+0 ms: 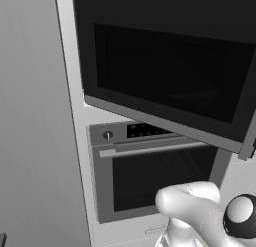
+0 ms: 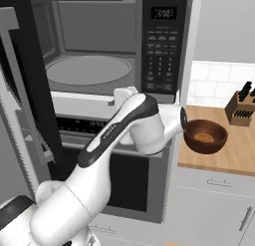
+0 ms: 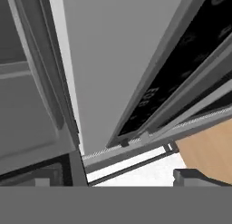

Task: Open the microwave, place the bowl with waffle inside the microwave, then close the microwave door and turn it on.

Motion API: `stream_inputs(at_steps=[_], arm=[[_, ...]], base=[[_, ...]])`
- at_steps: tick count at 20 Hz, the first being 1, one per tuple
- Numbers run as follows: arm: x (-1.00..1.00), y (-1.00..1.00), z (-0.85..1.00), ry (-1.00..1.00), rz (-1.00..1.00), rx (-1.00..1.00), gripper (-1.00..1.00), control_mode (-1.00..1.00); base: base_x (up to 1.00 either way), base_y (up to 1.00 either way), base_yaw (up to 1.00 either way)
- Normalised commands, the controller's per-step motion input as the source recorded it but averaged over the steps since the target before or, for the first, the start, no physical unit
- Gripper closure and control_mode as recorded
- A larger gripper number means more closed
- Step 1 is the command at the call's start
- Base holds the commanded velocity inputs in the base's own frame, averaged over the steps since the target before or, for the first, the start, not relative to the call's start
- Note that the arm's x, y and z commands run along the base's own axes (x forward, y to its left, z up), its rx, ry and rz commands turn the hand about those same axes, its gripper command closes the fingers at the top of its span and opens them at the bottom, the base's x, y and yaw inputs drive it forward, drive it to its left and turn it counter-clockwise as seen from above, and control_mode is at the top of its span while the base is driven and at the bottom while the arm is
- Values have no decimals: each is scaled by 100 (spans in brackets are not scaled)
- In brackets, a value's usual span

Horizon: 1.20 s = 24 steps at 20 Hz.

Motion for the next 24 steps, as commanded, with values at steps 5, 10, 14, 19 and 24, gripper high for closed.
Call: stream_inputs(at_steps=[5, 10, 14, 19, 24], arm=[[-4, 74, 0, -14, 52, 10, -100, -100], [-43, 85, 0, -18, 38, 9, -100, -100], [-55, 98, 12, -23, 32, 9, -100, -100], [-67, 100, 33, -26, 27, 7, -100, -100], [-73, 100, 43, -29, 24, 7, -100, -100]], base=[[0, 0, 0], [0, 0, 0], [0, 0, 0], [0, 0, 0], [0, 0, 0]])
